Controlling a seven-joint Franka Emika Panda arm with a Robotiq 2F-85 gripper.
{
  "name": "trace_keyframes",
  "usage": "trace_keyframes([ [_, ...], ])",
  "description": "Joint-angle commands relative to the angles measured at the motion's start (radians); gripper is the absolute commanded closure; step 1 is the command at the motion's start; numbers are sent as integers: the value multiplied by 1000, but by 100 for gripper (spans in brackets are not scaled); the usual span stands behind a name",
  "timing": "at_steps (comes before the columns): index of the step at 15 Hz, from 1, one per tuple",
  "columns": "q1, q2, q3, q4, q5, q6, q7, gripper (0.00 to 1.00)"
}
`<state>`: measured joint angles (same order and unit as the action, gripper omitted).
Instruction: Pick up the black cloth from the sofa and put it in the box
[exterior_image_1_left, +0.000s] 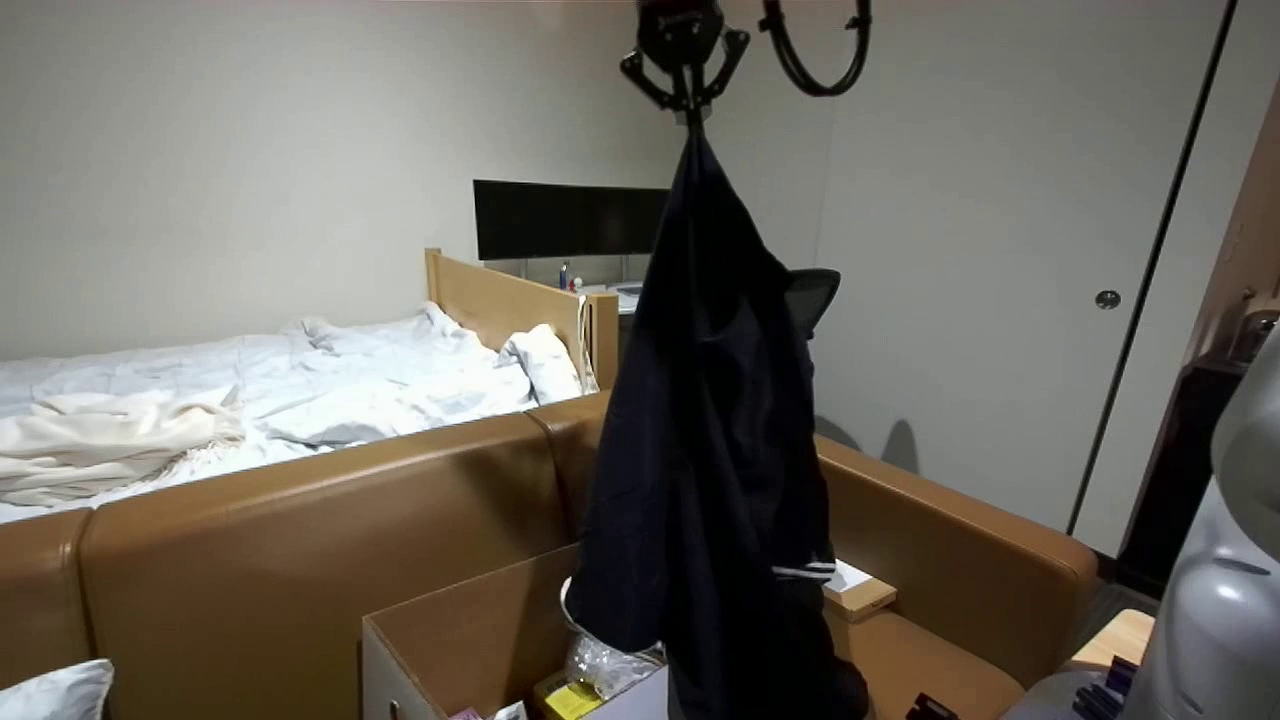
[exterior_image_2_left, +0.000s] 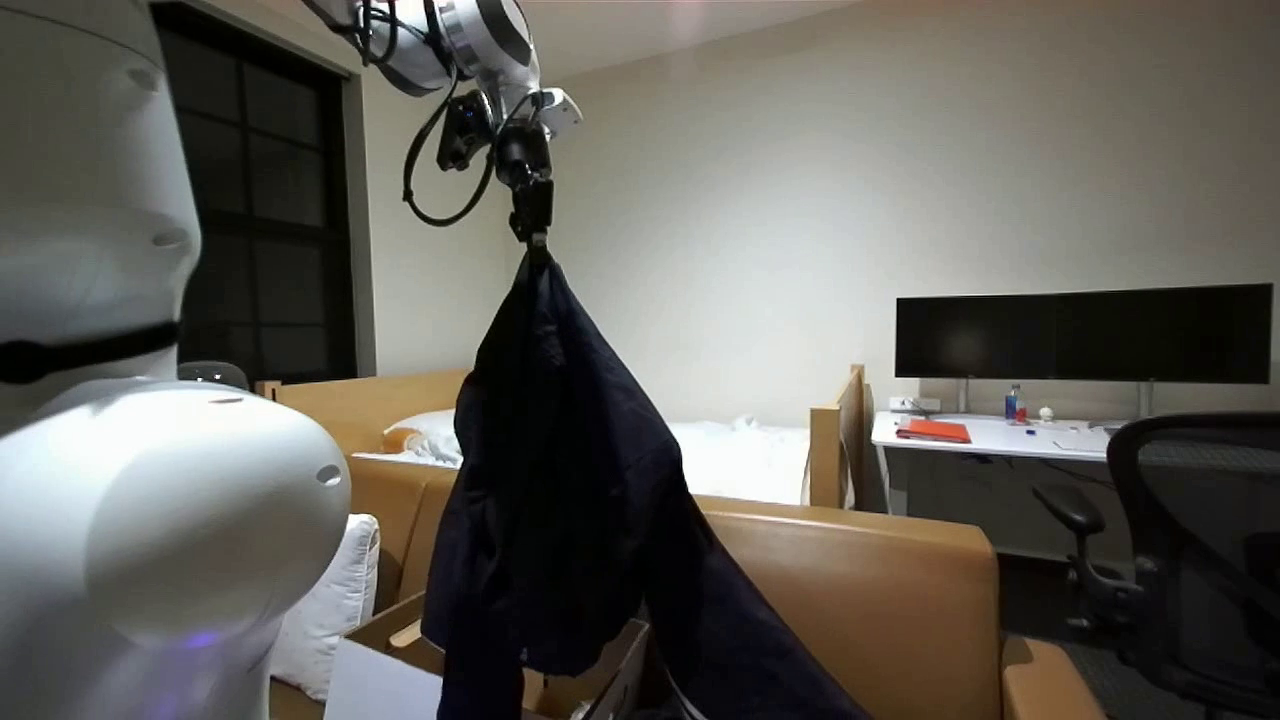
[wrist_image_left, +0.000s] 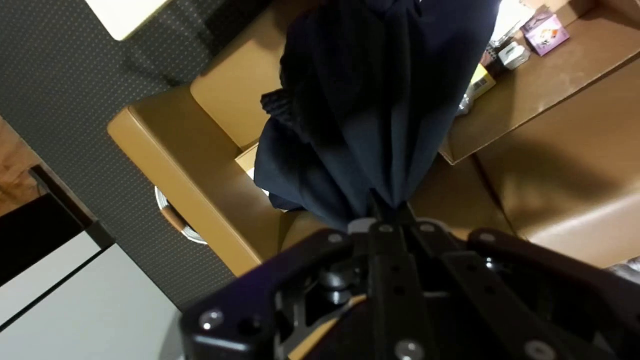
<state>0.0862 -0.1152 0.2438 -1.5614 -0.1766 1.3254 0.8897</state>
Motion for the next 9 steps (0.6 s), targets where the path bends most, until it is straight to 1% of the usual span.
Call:
trace_keyframes([
  [1, 66, 187, 31, 220, -43, -98, 78, 100],
  [4, 141, 303, 19, 342, -67, -147, 63, 100],
  [9, 242, 476, -31, 482, -150, -195, 40, 100],
])
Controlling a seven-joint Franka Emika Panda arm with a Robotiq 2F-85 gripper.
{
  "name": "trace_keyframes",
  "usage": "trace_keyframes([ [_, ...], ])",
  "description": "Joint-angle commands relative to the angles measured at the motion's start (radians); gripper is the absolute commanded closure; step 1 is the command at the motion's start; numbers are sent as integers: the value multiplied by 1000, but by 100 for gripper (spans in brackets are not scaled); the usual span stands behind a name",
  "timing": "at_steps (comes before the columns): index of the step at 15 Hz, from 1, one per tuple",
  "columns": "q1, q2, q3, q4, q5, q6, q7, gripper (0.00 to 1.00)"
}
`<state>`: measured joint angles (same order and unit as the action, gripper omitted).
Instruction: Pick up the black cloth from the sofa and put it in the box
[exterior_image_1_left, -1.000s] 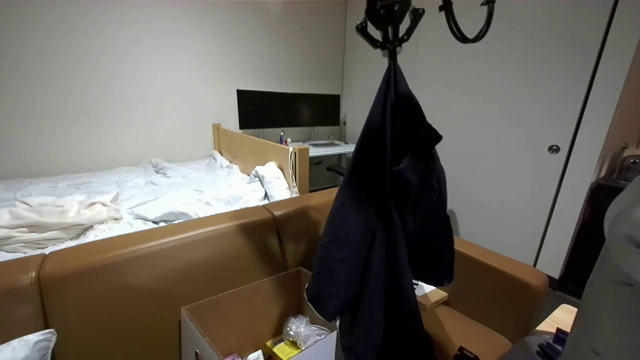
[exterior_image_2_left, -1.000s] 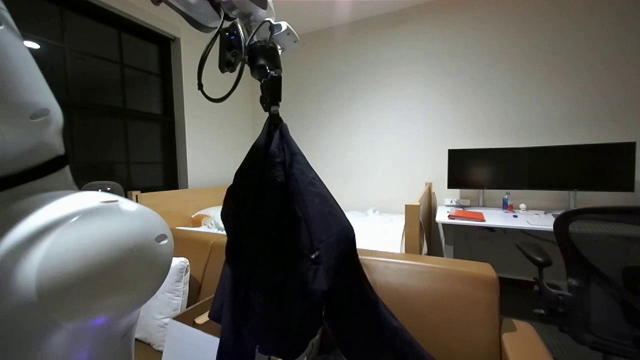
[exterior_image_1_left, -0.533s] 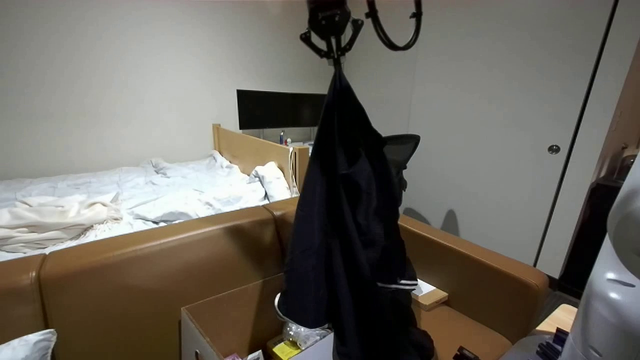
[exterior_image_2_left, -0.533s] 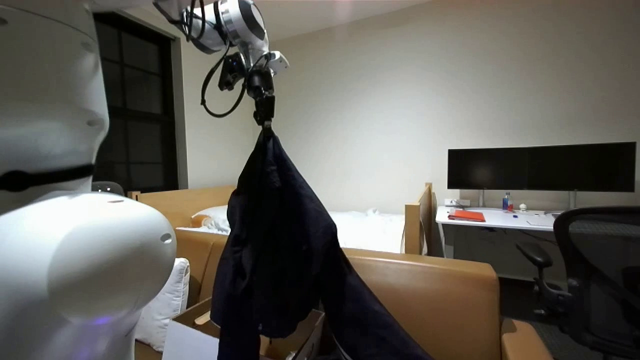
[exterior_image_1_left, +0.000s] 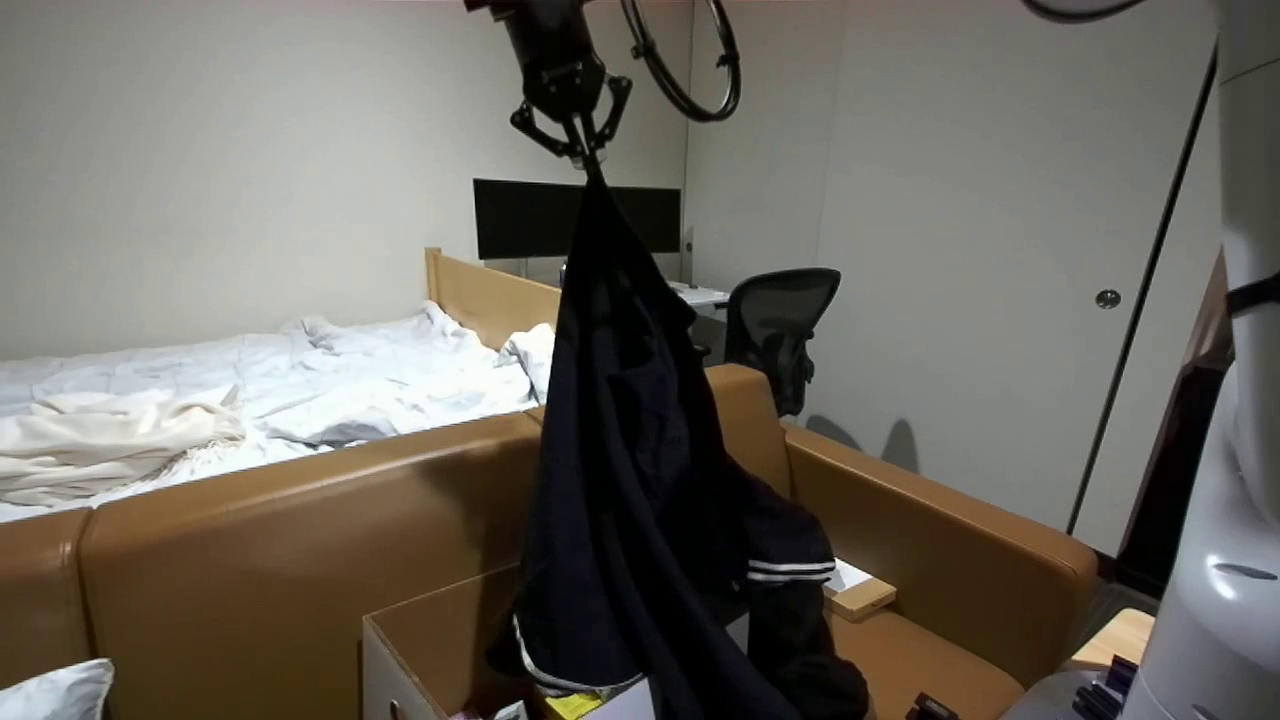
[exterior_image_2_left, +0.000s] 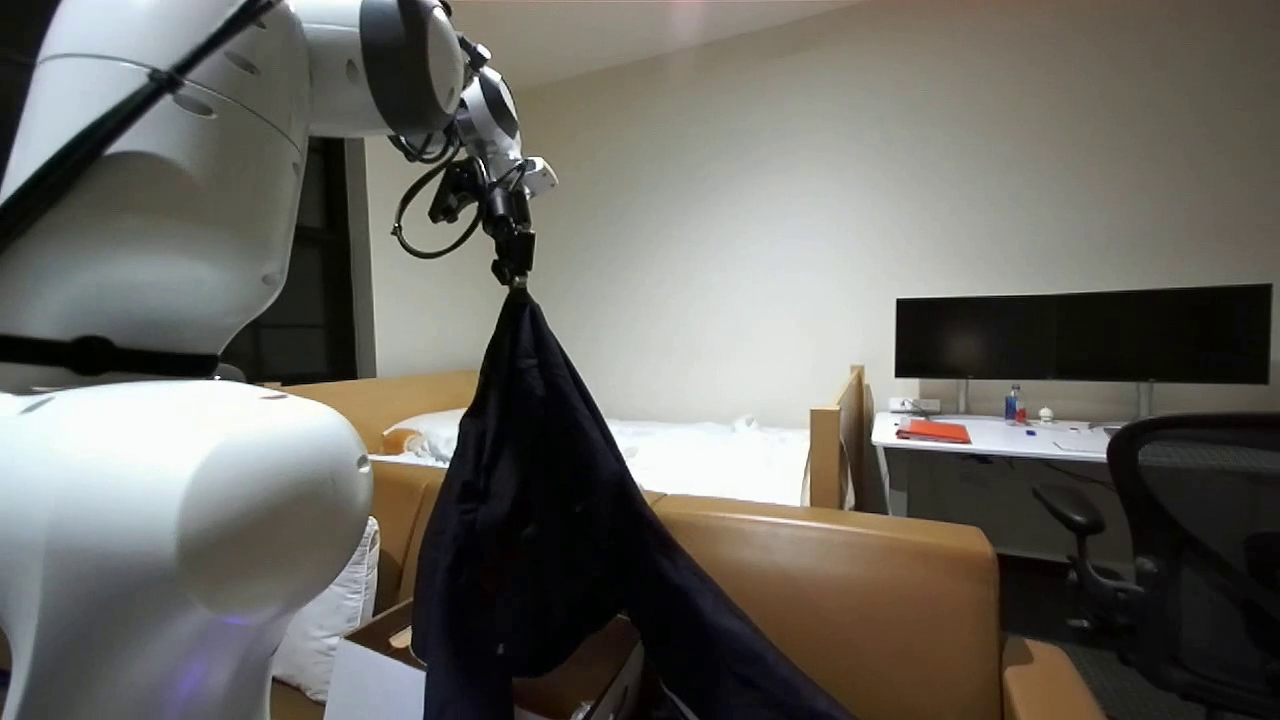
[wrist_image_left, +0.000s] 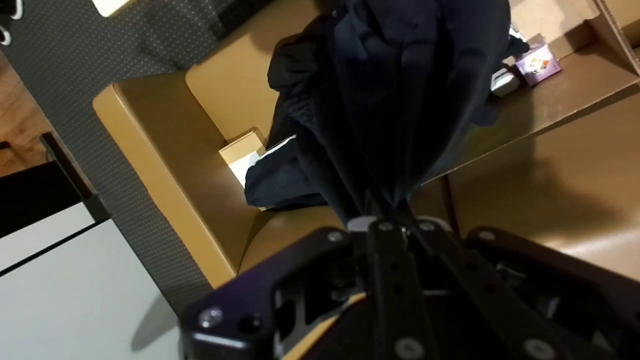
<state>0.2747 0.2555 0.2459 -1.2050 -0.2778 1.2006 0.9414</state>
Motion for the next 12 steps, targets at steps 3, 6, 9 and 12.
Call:
trace_keyframes([
  [3, 86, 230, -84, 181, -82, -67, -44, 100],
  [6, 104, 329, -133, 217, -84, -65, -73, 100],
  [9, 73, 403, -132, 201, -95, -24, -83, 100],
  [12, 57, 475, -141, 183, -83, 0, -106, 100],
])
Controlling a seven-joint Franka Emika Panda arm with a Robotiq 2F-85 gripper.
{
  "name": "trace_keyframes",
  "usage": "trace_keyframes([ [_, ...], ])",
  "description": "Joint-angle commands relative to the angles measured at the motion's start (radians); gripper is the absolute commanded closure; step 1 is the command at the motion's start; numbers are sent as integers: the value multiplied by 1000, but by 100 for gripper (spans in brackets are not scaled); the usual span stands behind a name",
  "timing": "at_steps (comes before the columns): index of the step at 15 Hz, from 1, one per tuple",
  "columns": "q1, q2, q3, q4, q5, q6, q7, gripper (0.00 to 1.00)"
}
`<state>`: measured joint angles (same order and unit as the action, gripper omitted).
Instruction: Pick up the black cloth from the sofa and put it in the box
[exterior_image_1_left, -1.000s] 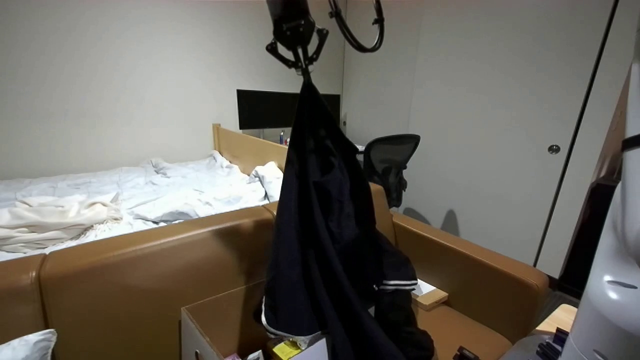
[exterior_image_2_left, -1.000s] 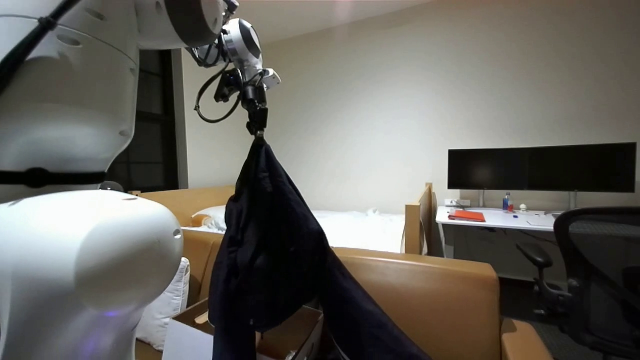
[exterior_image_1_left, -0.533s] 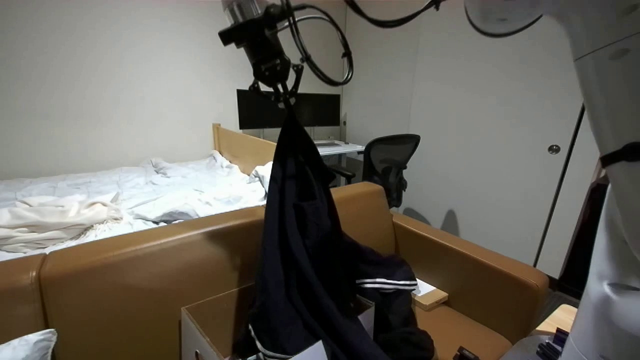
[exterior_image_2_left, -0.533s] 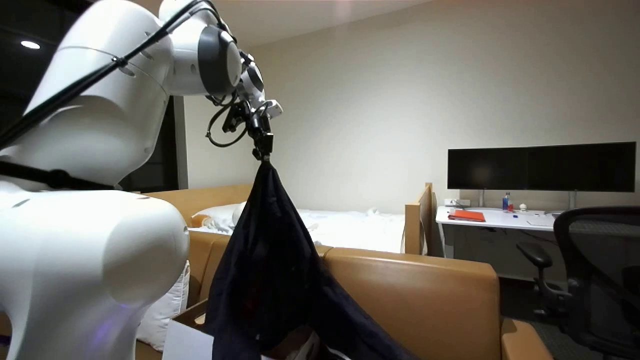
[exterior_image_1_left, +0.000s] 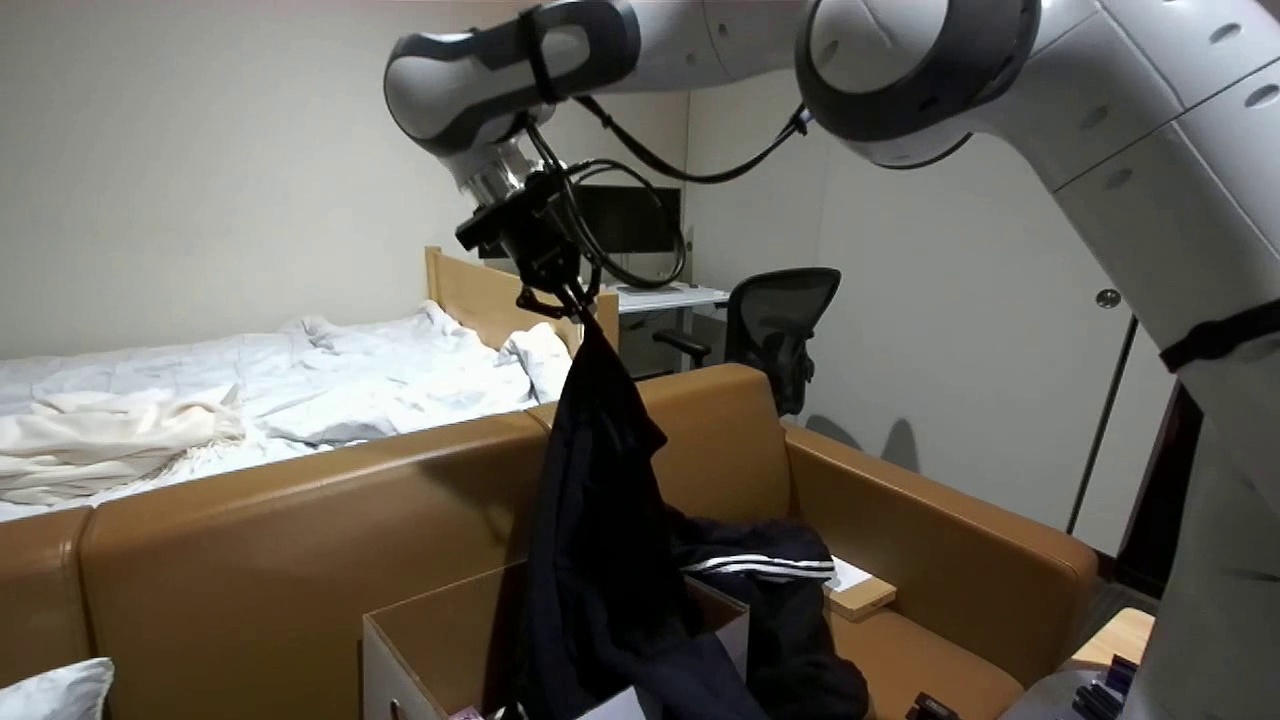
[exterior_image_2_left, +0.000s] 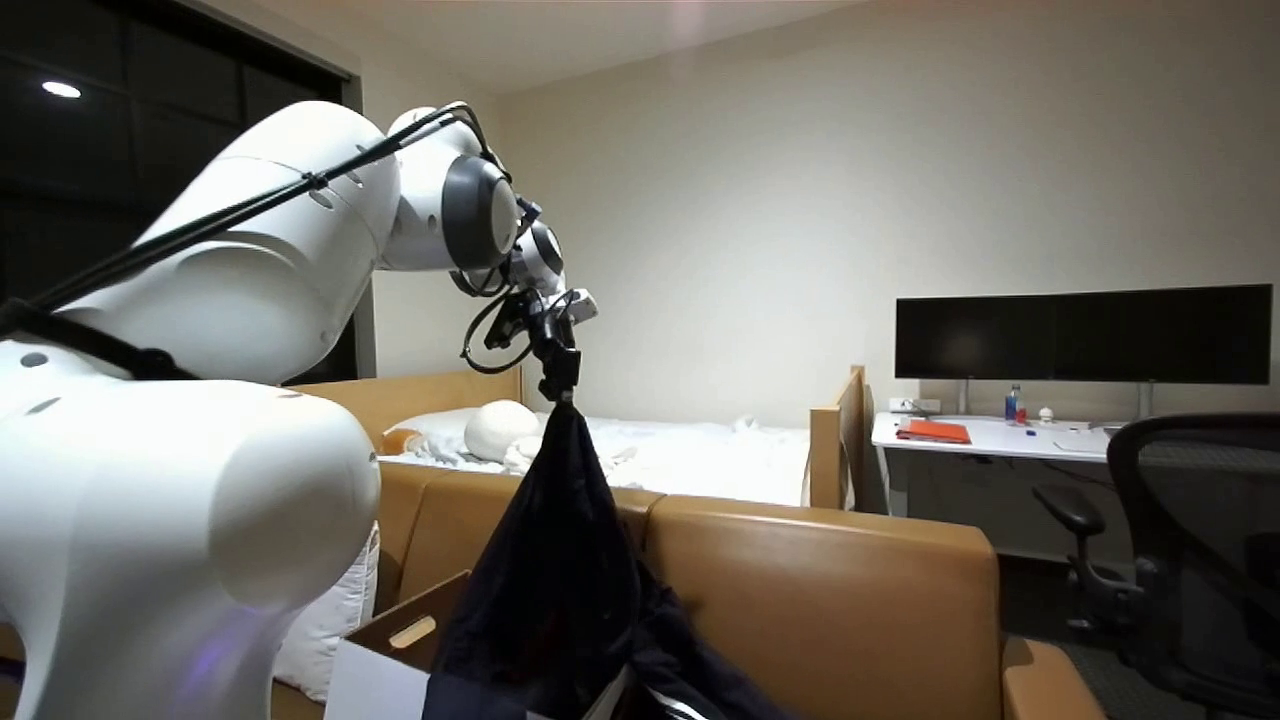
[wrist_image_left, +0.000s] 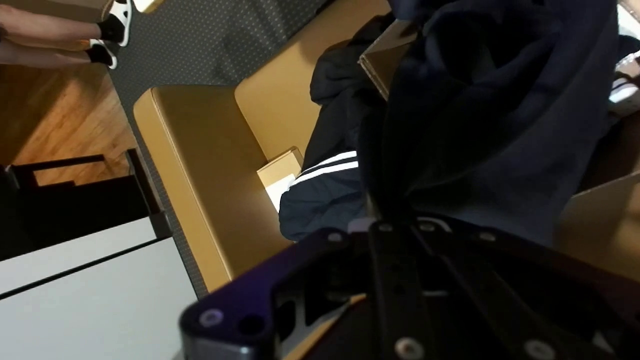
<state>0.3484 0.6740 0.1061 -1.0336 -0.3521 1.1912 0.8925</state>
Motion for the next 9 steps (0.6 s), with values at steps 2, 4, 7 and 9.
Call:
trace_keyframes([
  [2, -26, 109, -1, 4, -6, 17, -81, 100],
  [4, -34, 158, 0, -1, -6, 24, -103, 100],
  [7, -34, 209, 1, -10, -8, 44, -110, 100],
  [9, -33, 242, 2, -16, -10, 62, -115, 100],
])
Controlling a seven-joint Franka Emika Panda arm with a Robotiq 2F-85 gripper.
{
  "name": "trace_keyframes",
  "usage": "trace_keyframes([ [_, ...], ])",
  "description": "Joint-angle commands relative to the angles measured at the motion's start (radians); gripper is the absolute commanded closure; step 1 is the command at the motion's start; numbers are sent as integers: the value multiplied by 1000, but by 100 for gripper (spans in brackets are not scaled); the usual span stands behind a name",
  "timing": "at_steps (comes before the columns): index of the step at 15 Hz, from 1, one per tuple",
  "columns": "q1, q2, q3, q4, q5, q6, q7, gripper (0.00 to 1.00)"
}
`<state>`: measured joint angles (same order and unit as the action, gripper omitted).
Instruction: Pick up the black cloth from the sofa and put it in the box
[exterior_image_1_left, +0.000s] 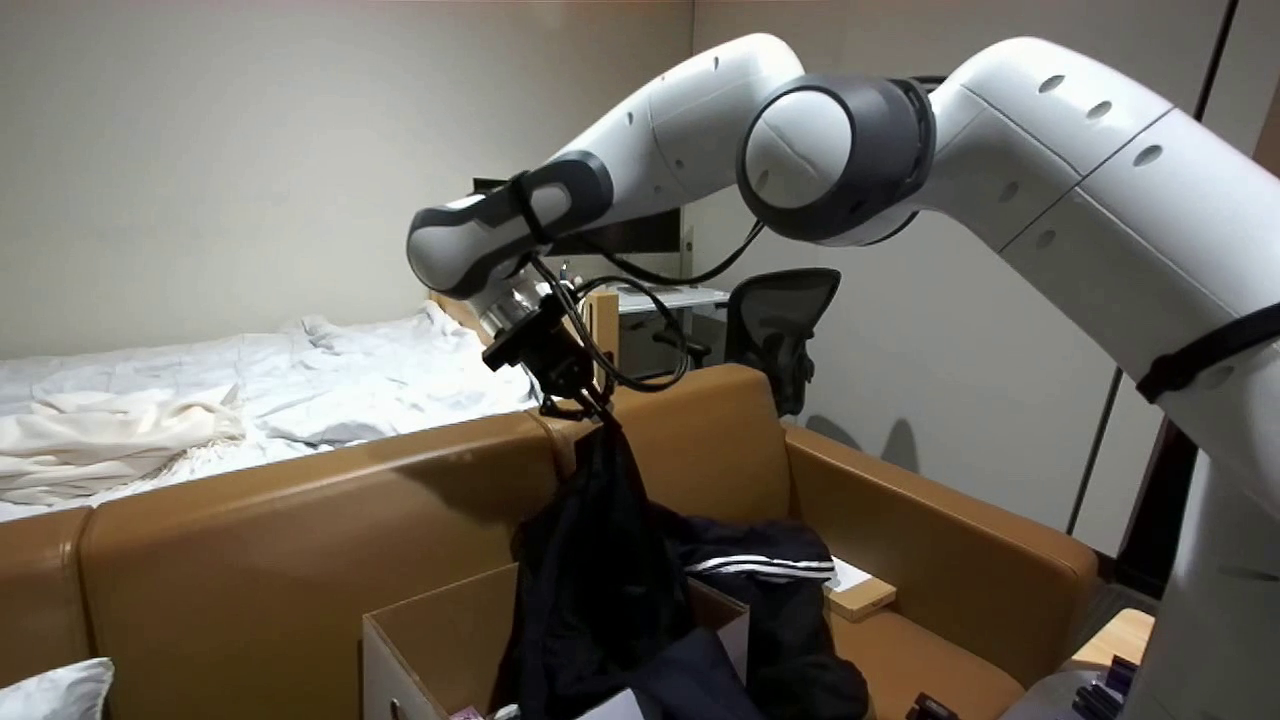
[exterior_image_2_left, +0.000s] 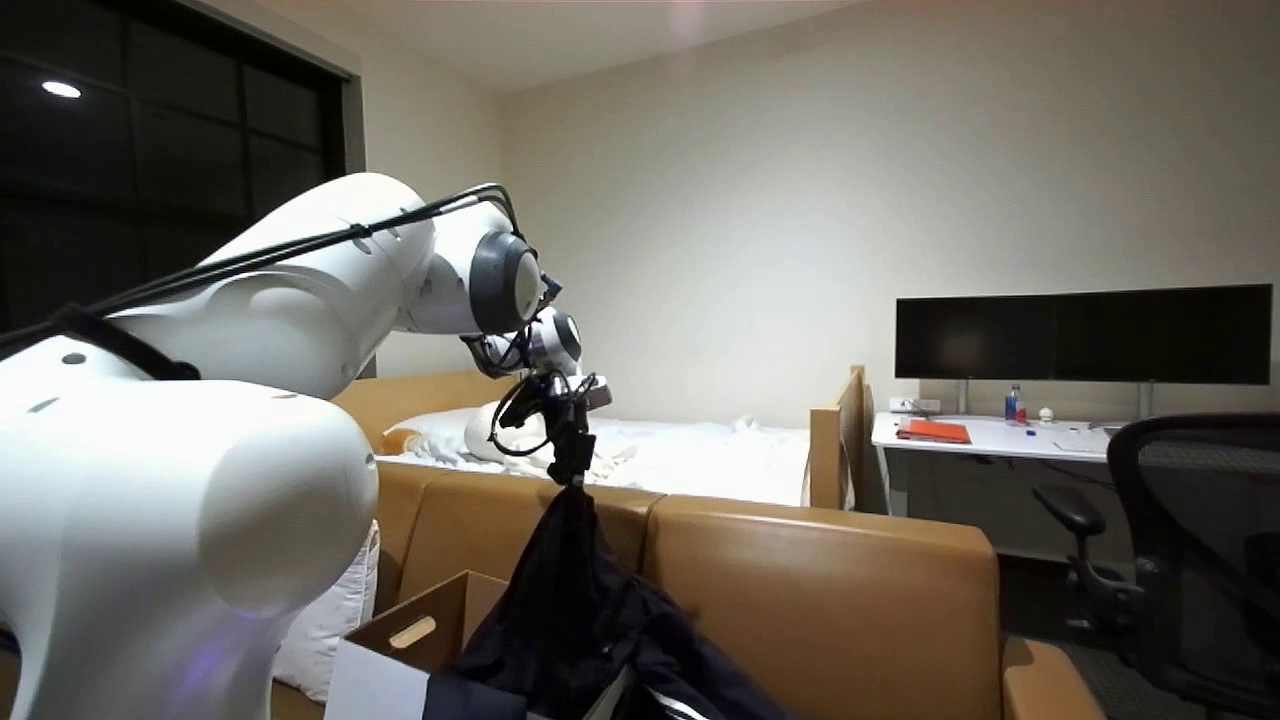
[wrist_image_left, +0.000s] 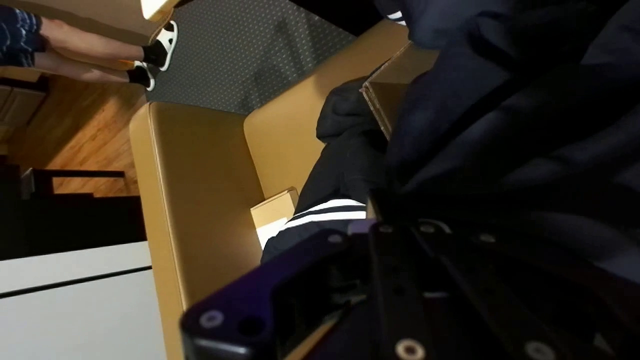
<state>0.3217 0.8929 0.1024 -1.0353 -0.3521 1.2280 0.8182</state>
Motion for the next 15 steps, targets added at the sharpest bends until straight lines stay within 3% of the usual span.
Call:
trace_keyframes([
  [1, -7, 39, 7, -17, -7, 35, -40, 100],
  [15, -29, 195, -12, -9, -10, 49, -73, 100],
])
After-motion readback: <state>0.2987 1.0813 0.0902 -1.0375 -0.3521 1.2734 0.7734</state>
